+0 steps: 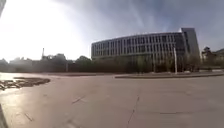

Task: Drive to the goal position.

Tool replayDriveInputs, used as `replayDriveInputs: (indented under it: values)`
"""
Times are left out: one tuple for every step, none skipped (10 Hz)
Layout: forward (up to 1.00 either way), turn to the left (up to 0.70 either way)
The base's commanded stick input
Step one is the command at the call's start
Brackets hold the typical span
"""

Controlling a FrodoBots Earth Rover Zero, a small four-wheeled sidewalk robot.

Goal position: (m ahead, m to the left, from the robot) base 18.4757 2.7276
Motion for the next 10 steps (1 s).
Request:
replayDriveInputs:
  values:
    - [0.70,0.00]
    - [0.70,0.00]
    - [0.70,0.00]
    - [0.70,0.00]
    - [0.70,0.00]
    - [0.70,0.00]
    - [0.70,0.00]
    - [0.70,0.00]
    - [0.70,0.00]
    - [0.70,0.00]
